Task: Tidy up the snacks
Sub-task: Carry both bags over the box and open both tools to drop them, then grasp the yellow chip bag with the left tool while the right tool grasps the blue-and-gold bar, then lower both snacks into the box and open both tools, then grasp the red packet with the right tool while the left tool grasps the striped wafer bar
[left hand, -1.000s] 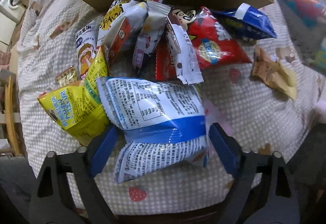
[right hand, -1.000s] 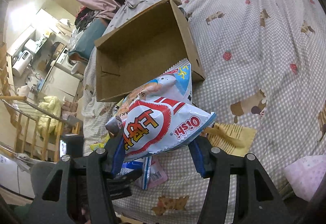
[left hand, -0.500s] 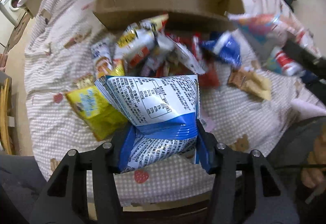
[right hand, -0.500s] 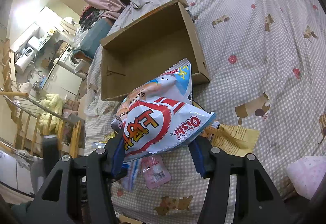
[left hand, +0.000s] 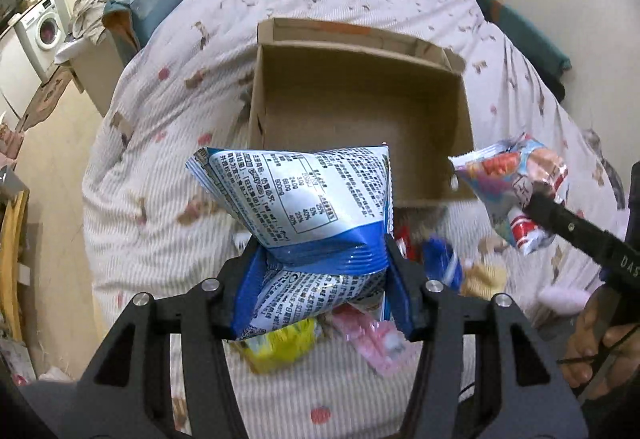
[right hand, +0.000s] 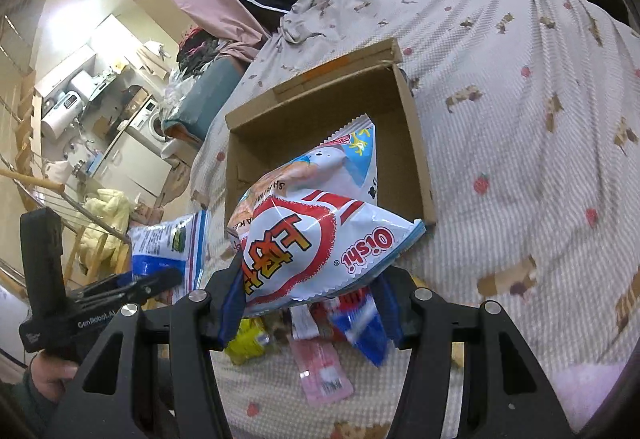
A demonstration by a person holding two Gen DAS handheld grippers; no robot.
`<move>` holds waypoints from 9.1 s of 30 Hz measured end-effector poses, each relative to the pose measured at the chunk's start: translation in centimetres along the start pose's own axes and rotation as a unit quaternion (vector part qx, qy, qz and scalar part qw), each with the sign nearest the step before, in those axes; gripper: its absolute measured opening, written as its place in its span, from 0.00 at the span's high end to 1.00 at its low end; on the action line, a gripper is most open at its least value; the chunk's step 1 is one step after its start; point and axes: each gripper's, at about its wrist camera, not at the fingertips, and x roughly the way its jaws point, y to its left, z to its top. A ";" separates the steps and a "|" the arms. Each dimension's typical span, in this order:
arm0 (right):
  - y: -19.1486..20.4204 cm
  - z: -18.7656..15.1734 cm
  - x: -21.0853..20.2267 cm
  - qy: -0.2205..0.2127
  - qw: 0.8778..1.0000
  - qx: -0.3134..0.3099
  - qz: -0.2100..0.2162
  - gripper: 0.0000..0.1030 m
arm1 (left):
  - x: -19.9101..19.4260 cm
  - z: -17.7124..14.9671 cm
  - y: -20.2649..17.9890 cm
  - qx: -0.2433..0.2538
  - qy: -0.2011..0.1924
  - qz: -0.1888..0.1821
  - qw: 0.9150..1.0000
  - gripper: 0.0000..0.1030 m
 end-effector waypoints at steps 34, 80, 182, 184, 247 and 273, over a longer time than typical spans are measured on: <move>-2.3 4.6 11.7 0.033 0.998 -0.031 -0.043 0.41 | 12.1 6.1 1.0 0.038 -0.011 0.005 0.999 0.47; -0.8 2.2 5.9 0.038 0.999 -0.030 -0.015 0.06 | 6.3 1.8 4.6 -0.026 -0.003 0.027 0.999 0.03; 0.9 3.8 6.5 0.027 0.994 -0.104 -0.023 0.73 | 6.0 4.1 0.1 0.053 -0.039 0.028 0.997 0.58; 0.7 4.5 7.4 0.029 0.994 -0.101 -0.023 0.73 | 6.6 5.0 -0.5 0.066 -0.048 0.030 0.996 0.58; -1.9 6.1 10.7 0.009 0.998 -0.066 -0.012 0.08 | 9.2 5.9 1.6 0.027 -0.098 0.016 0.995 0.11; -0.9 2.2 4.8 -0.009 0.998 -0.058 -0.028 0.08 | 2.4 1.4 4.4 -0.034 -0.136 0.026 0.990 0.08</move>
